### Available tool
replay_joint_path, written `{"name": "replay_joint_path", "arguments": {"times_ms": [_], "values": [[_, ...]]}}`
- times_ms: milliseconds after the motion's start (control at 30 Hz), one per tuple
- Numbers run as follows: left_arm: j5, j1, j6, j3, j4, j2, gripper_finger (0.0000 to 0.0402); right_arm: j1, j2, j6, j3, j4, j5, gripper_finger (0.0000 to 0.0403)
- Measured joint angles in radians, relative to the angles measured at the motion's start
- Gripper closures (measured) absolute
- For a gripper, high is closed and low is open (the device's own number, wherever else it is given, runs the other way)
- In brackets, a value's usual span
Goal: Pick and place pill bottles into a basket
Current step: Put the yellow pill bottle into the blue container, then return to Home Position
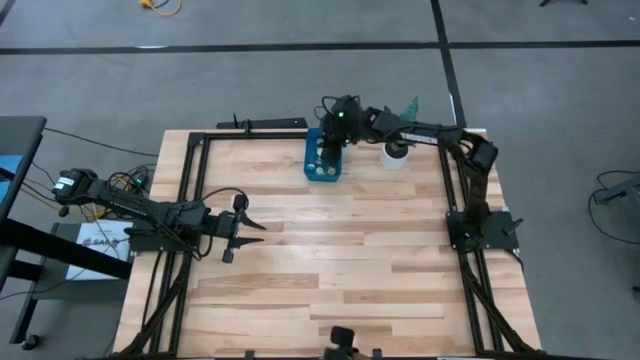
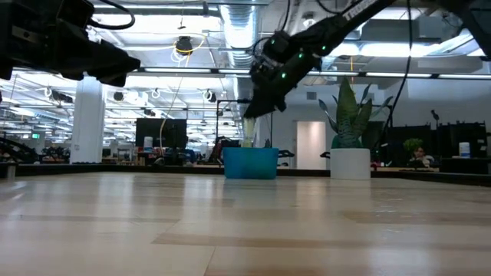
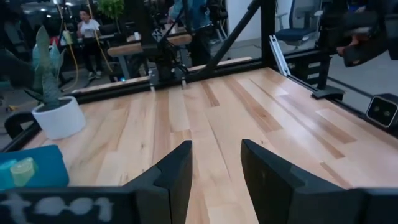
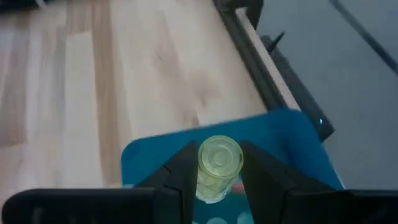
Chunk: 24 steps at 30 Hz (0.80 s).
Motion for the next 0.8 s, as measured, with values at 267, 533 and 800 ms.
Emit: {"name": "replay_joint_path", "arguments": {"times_ms": [267, 533, 800], "values": [[-0.001, 0.000, 0.023, 0.000, 0.001, 0.000, 0.0274, 0.001, 0.068, -0.067, 0.001, 0.018, 0.049, 0.0301], [-0.001, 0.000, 0.066, 0.000, 0.004, 0.000, 0.0274, 0.015, 0.064, -0.045, 0.001, 0.008, 0.057, 0.0271], [0.000, 0.000, 0.066, 0.000, 0.003, 0.000, 0.0274, 0.023, 0.065, -0.049, 0.001, 0.028, 0.060, 0.0178]]}}
